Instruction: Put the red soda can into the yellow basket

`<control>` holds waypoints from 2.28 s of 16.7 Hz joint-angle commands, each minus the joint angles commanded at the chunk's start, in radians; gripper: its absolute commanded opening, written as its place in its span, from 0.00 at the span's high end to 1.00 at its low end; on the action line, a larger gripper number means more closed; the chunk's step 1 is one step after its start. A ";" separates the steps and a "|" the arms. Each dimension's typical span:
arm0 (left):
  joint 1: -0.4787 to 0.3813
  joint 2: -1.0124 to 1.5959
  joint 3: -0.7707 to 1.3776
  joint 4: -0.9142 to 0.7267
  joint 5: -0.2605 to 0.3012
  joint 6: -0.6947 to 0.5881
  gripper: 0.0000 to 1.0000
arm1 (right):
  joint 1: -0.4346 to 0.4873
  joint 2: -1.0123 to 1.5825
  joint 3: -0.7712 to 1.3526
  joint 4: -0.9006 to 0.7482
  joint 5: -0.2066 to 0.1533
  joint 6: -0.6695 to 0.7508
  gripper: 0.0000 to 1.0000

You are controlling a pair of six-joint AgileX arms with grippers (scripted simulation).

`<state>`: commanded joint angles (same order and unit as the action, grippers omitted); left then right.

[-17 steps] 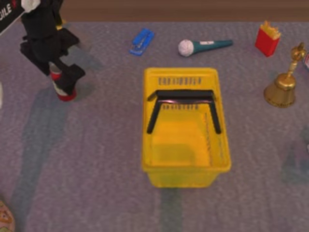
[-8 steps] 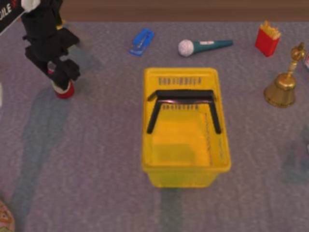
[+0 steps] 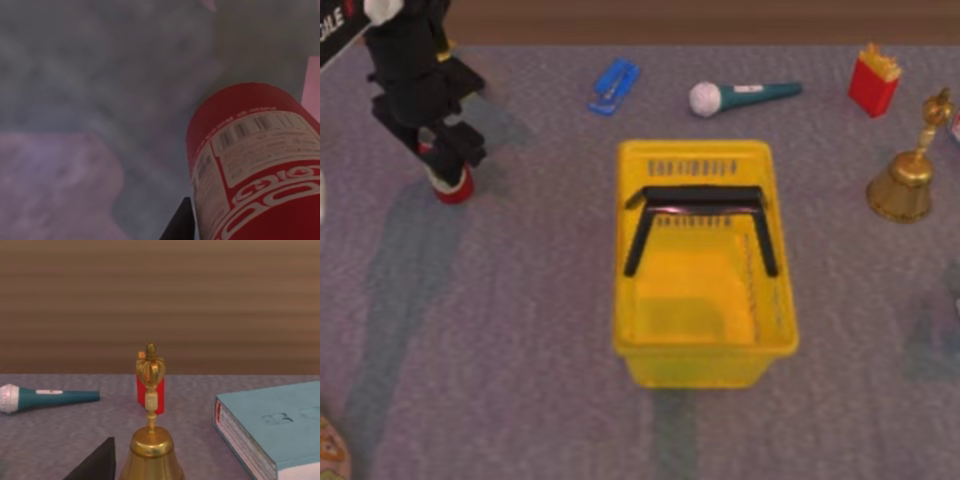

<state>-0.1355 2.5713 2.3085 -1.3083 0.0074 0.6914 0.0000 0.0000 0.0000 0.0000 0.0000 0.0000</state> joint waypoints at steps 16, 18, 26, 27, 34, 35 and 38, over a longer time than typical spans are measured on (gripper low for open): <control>-0.086 -0.166 -0.399 0.872 0.553 -0.267 1.00 | 0.000 0.000 0.000 0.000 0.000 0.000 0.00; -0.106 -0.225 -0.499 1.119 0.688 -0.333 1.00 | 0.000 0.000 0.000 0.000 0.000 0.000 0.00; -0.173 -0.435 -0.894 1.891 1.149 -0.580 1.00 | 0.000 0.000 0.000 0.000 0.000 0.000 0.00; -0.178 -0.453 -0.930 1.942 1.187 -0.602 1.00 | 0.000 0.000 0.000 0.000 0.000 0.000 0.00; -0.189 -0.490 -1.003 2.041 1.262 -0.647 1.00 | 0.000 0.000 0.000 0.000 0.000 0.000 0.00; -0.183 -0.486 -0.999 2.040 1.261 -0.644 1.00 | 0.000 0.000 0.000 0.000 0.000 0.000 0.00; -0.183 -0.448 -1.007 2.081 1.266 -0.644 1.00 | 0.000 0.000 0.000 0.000 0.000 0.000 0.00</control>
<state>-0.3190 2.1228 1.3013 0.7723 1.2735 0.0471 0.0000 0.0000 0.0000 0.0000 0.0000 0.0000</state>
